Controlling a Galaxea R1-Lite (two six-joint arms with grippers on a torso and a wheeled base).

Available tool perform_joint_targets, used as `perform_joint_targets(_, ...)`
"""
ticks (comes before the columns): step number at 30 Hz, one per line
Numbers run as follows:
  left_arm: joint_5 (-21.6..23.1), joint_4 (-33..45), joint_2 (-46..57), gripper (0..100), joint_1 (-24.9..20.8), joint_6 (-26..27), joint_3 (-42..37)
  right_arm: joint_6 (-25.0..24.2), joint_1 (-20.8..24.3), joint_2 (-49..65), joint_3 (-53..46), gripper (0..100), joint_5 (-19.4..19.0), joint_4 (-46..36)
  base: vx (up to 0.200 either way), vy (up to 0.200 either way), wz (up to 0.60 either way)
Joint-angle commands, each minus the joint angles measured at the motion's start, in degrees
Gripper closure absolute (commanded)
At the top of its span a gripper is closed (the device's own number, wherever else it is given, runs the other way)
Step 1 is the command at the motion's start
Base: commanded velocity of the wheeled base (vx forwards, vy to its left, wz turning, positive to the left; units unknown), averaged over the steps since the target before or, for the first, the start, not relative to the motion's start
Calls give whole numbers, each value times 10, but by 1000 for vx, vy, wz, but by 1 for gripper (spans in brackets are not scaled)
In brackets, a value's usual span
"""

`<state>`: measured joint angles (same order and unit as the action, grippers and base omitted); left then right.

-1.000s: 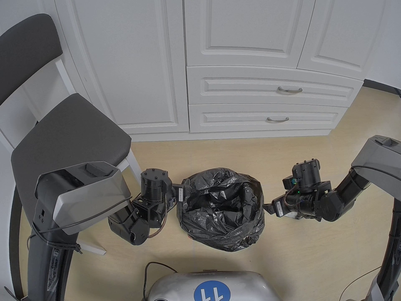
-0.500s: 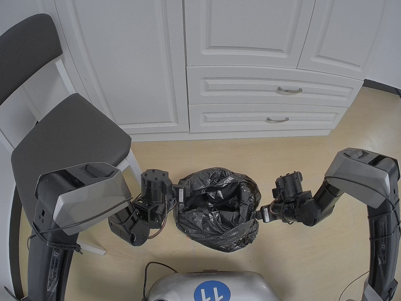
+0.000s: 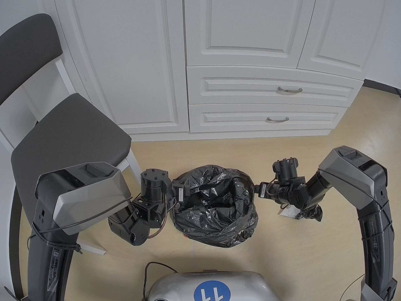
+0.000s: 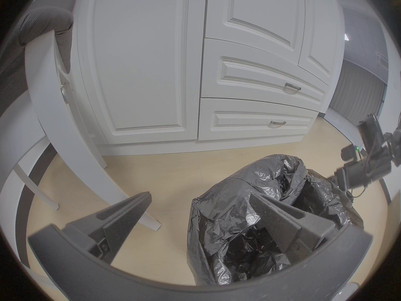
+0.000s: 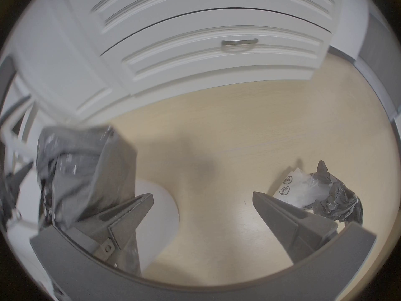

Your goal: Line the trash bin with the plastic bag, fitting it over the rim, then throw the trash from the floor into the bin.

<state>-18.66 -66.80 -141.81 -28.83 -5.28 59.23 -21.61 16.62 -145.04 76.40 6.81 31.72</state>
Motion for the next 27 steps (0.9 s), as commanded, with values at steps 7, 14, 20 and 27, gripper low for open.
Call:
perform_joint_targets(7, -1, -9, 6, 0, 0, 0, -1, -120, -20, 33, 104, 0, 1, -71, 0, 0, 0)
perform_joint_targets(14, -1, -9, 11, 0, -3, 0, -6, -99, 51, 168, -37, 0, -8, -75, 0, 0, 0)
perform_joint_targets(20, -1, -18, 11, 0, -5, 0, -11, -34, 146, 187, -137, 0, -4, -66, 0, 0, 0)
perform_joint_targets(27, -1, -21, 8, 0, -5, 1, -11, -18, 150, 147, -144, 0, 0, -66, 0, 0, 0)
